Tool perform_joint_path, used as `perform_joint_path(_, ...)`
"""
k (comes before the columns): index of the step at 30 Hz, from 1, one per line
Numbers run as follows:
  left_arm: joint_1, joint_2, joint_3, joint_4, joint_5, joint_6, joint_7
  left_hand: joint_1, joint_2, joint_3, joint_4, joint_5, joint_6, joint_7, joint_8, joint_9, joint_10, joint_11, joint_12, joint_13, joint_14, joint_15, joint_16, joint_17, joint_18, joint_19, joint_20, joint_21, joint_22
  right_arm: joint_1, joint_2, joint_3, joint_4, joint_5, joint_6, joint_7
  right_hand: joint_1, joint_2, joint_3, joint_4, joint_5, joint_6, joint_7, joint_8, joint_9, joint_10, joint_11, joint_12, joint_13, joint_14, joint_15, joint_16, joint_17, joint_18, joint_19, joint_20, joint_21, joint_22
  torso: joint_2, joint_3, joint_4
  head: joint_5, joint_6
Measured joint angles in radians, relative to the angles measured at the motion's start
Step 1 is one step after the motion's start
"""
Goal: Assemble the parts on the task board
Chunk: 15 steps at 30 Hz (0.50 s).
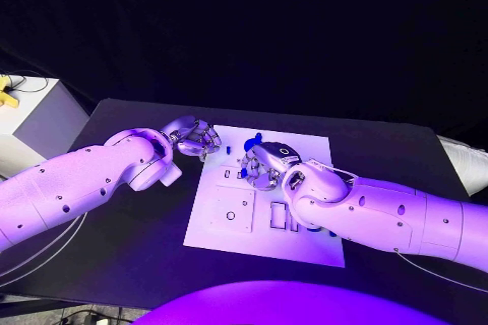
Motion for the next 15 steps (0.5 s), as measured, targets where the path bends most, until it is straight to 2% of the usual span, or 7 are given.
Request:
perform_joint_path(9,0.000,0.000,0.000,0.002,0.000,0.001,-0.001,0.000,0.000,0.000,0.000,0.000,0.000,0.000,0.000,0.000,0.000,0.000,0.000,0.000,0.000,0.000,0.000,0.000,0.000,0.000,0.000,0.000,0.000,0.000,0.007,0.000,0.000,-0.060,0.018,-0.038,-0.004,-0.004,0.000,0.000,0.000,0.003,-0.003,0.000,0.000,0.004,-0.001,0.000,0.001,0.004,-0.004,0.000,0.000,-0.001,0.004,0.003,0.001,0.000,0.000,0.0007,-0.0005,0.001,-0.002)
perform_joint_path(11,0.000,0.000,0.000,0.002,0.000,0.001,-0.001,0.000,0.000,0.000,0.000,0.000,0.000,0.000,0.000,0.000,0.000,0.000,0.000,0.000,0.000,0.000,0.000,0.000,0.000,0.000,0.000,0.000,0.000,0.000,0.009,0.000,-0.001,-0.071,0.023,-0.045,-0.004,-0.004,0.000,0.000,0.000,0.003,-0.003,0.000,0.000,0.004,-0.001,0.000,0.001,0.004,-0.004,0.000,0.001,-0.015,0.007,0.000,0.007,0.000,0.000,0.0007,-0.0011,0.001,-0.002)
perform_joint_path(15,0.000,0.000,0.000,0.002,0.000,0.002,-0.001,0.000,0.000,0.000,0.000,0.000,0.000,0.000,0.000,0.000,0.000,0.000,0.000,0.000,0.000,0.000,0.000,0.000,0.000,0.000,0.000,0.000,0.000,0.000,0.016,-0.001,-0.006,-0.087,0.033,-0.057,-0.004,-0.004,0.000,0.000,0.000,0.003,-0.003,0.000,-0.001,0.005,0.000,0.000,0.001,0.004,-0.004,0.000,0.001,-0.015,0.007,0.000,0.007,0.000,0.000,0.0007,-0.0012,0.001,-0.002)
